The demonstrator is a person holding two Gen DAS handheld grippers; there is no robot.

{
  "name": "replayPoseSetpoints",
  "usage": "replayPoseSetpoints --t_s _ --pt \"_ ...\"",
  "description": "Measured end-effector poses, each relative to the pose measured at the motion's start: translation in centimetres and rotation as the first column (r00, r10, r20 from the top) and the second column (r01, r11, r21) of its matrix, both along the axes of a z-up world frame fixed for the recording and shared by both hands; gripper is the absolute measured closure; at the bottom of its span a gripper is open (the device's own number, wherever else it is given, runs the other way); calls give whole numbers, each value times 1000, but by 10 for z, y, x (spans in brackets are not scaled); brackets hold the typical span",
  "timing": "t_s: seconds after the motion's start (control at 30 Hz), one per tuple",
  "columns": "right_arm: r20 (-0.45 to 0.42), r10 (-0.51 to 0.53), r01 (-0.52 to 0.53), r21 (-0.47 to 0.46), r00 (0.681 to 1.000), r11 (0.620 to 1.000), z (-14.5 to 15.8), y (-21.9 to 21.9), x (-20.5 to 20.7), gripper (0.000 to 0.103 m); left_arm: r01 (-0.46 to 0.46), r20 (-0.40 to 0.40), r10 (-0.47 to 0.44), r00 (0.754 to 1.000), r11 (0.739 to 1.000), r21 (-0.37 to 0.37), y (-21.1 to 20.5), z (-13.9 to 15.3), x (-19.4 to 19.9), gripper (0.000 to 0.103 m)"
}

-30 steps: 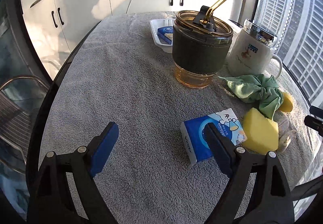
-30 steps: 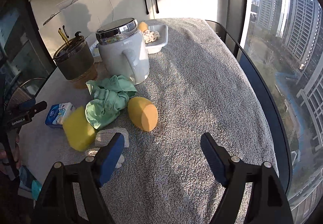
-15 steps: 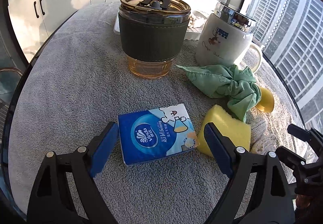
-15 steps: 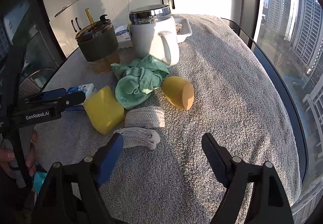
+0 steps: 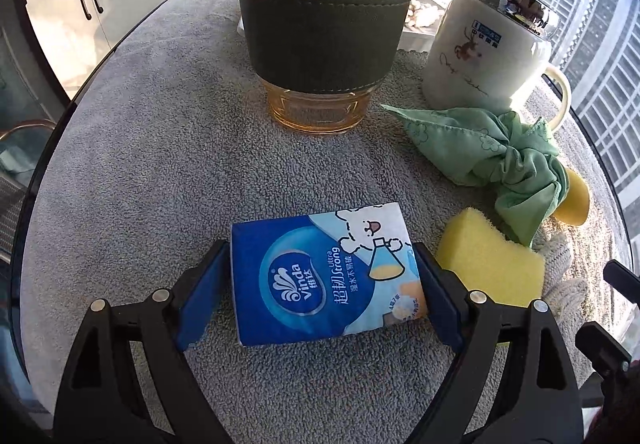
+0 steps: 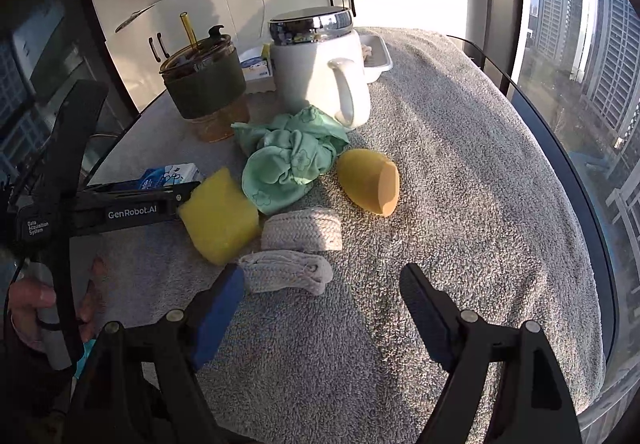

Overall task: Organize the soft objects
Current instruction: 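Grasp the blue Vinda tissue pack with the left tool while the right tool grasps a beige knitted pad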

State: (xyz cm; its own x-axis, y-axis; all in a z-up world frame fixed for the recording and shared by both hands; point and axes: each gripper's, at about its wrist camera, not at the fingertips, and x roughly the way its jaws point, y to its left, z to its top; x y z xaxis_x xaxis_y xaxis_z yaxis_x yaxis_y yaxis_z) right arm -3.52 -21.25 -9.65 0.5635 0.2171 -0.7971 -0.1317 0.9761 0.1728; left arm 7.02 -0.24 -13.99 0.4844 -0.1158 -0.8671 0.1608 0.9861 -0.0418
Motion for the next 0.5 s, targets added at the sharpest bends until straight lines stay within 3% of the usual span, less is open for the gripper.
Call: replayPoseSetpoints --t_s 0.17,0.5 --pt "4 13 -13 -6 1000 1000 0 6 -1 21 -6 -3 6 1000 999 -38 5 2 2 16" --pt "-1 43 -43 -16 999 999 -9 22 4 23 -20 30 21 999 999 -34 5 1 -7 17"
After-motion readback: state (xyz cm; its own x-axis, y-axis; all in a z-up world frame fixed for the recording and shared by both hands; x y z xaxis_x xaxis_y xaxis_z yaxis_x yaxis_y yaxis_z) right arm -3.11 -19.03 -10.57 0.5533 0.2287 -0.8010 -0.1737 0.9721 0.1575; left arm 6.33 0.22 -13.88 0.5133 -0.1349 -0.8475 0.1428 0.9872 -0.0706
